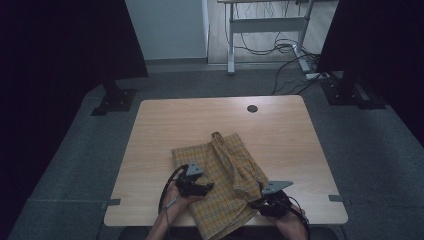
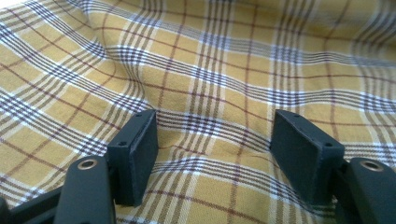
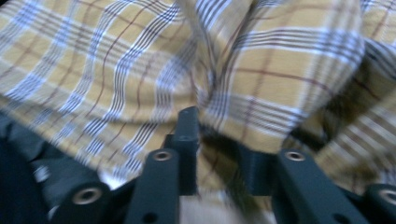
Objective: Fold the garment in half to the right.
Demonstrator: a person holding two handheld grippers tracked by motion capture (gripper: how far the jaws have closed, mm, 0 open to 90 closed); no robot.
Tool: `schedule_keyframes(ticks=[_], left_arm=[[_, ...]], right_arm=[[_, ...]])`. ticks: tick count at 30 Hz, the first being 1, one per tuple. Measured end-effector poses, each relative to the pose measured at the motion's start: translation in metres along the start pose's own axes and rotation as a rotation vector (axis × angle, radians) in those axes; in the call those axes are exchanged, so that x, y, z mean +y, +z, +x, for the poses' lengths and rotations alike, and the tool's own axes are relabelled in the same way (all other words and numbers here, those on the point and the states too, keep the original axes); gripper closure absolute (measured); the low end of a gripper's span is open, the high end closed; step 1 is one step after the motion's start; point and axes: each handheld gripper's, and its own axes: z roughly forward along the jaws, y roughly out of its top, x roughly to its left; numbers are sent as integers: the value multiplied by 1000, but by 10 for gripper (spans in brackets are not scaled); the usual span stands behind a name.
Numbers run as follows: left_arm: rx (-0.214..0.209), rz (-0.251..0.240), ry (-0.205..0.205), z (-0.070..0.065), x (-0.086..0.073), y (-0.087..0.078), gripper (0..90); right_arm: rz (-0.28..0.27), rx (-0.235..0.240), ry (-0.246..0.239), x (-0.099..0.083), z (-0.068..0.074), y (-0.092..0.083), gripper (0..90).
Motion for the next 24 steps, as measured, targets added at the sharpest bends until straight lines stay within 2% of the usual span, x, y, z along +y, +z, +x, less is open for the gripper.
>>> schedule_keyframes(ticks=[3,5,7,9,11,13,17,22,24], left_arm=[[-2,4,1,1,0,0,319],[-1,3,2,1,0,0,317],[0,1,2,0,0,0,317],[0,-1,1,0,0,0,316],[3,-3,0,0,-1,0,316],[2,-7,0,0,-1,0,315],[10,-18,2,0,-3,0,305],[26,-31,1,-1,-4,0,276],[35,-38,-2,-1,-5,0,256]], right_arm=[[-11,-18,-2,-3,0,-19,626],[-40,-15,7,-1,0,-34,604],[-63,-56,0,3,-2,-47,566],[-101,-82,5,12,-6,-56,496],[-127,-97,12,20,-10,-57,431],[-142,-99,11,32,-14,-51,358],[-134,-115,-19,53,-16,-22,239],[-100,-214,-71,80,-21,17,203],[-72,-262,-105,89,-21,29,203]])
